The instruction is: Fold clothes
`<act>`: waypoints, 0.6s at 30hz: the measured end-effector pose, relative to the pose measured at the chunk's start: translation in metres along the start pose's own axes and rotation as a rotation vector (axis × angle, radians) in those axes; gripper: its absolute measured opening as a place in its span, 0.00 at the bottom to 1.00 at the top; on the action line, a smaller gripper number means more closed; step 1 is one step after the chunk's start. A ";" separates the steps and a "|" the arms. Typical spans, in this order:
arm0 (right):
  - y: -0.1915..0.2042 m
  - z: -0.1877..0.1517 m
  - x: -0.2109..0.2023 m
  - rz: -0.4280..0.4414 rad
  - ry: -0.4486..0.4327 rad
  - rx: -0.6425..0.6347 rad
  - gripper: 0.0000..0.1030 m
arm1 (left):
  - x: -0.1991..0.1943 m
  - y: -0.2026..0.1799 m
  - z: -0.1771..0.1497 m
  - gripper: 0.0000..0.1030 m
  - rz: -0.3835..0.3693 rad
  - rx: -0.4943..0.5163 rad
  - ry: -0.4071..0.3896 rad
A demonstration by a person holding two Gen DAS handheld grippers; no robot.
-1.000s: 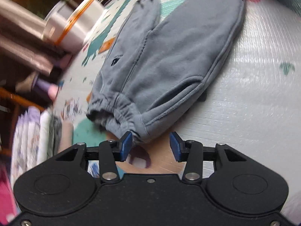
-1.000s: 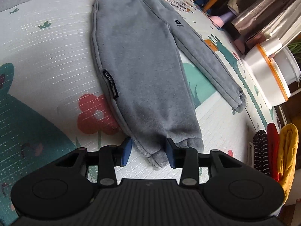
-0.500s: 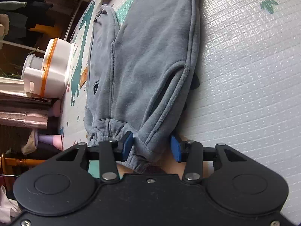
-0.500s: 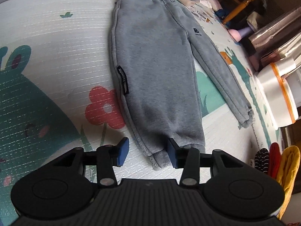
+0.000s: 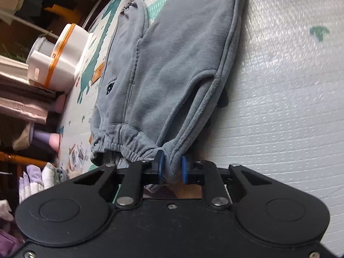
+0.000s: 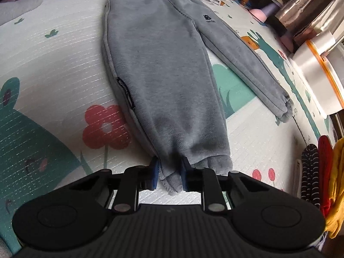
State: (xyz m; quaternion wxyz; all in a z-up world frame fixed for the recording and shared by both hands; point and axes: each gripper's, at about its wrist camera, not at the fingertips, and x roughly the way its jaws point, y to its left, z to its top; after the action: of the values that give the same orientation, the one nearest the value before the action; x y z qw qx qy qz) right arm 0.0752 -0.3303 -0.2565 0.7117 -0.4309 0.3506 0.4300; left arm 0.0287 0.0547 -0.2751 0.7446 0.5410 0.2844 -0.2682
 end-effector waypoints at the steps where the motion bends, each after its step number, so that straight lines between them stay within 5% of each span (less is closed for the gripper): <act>1: 0.000 0.000 -0.002 0.008 0.006 0.012 0.21 | -0.003 0.000 0.000 0.13 -0.009 -0.002 -0.004; 10: 0.014 -0.010 -0.050 0.200 0.021 0.027 0.20 | -0.051 0.006 0.000 0.13 -0.103 -0.079 -0.042; 18: -0.024 0.009 -0.101 0.167 -0.046 0.080 0.20 | -0.094 0.034 0.002 0.13 -0.166 -0.239 -0.083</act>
State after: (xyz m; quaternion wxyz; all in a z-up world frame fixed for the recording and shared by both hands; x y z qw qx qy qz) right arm 0.0596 -0.3591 -0.1579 0.6978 -0.3614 0.3857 0.4835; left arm -0.0125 0.0706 -0.1849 0.7902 0.4115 0.3268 -0.3152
